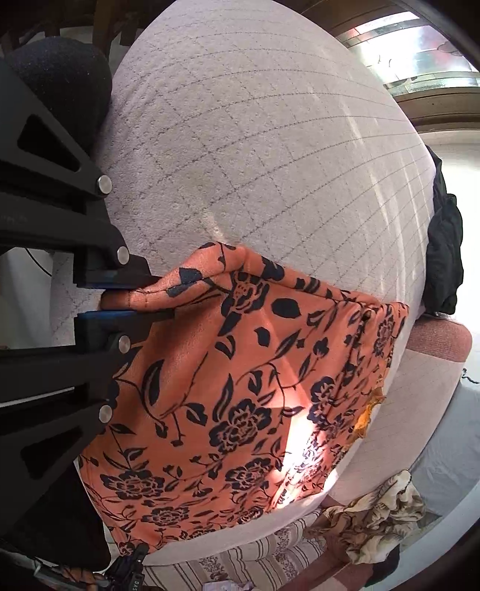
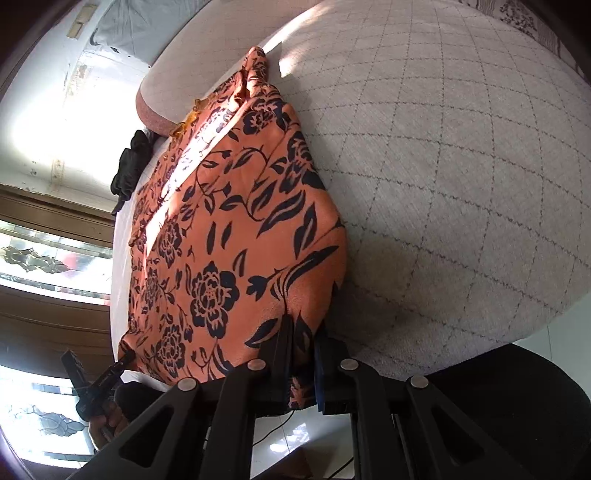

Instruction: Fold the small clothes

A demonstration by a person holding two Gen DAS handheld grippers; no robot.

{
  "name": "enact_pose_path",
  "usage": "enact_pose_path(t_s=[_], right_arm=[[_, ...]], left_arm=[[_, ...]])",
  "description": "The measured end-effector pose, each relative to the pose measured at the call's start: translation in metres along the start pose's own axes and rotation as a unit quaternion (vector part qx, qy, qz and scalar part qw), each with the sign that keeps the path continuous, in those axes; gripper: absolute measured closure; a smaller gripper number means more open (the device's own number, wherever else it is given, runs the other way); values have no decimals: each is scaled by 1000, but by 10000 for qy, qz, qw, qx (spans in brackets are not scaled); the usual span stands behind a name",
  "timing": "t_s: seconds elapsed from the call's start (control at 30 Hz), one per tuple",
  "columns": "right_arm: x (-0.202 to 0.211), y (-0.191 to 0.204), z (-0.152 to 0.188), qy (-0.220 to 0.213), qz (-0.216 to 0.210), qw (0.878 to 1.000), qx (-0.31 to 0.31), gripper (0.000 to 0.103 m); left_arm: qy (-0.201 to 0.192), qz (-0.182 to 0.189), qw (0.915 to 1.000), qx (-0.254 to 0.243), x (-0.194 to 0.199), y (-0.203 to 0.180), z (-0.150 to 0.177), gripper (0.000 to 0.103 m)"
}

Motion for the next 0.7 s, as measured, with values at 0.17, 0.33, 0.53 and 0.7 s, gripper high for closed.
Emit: enact_pose_path(t_s=[0.17, 0.33, 0.53, 0.7], right_arm=[[-2, 14, -18, -81, -403, 9990, -161, 93], [-11, 43, -70, -326, -978, 9943, -285, 93], [-37, 105, -209, -1358, -1471, 9798, 43, 94], [-128, 105, -290, -1556, -1349, 9786, -18, 62]], left_arm=[[-207, 170, 9996, 102, 8, -9, -27, 95], [-791, 516, 9955, 19, 19, -33, -93, 95], [-1574, 570, 9854, 303, -26, -49, -215, 93], [-1394, -308, 9895, 226, -154, -42, -264, 37]])
Point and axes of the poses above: each gripper's, at about its wrist camera, not at the fingertips, and x roughly against the way its jaws point, y to its left, z to its underside, the point moved 3 cm from there along -x, roughly the way its jaws point, and after that the axes turned 14 degrees about -y, right-handed, at the moved point
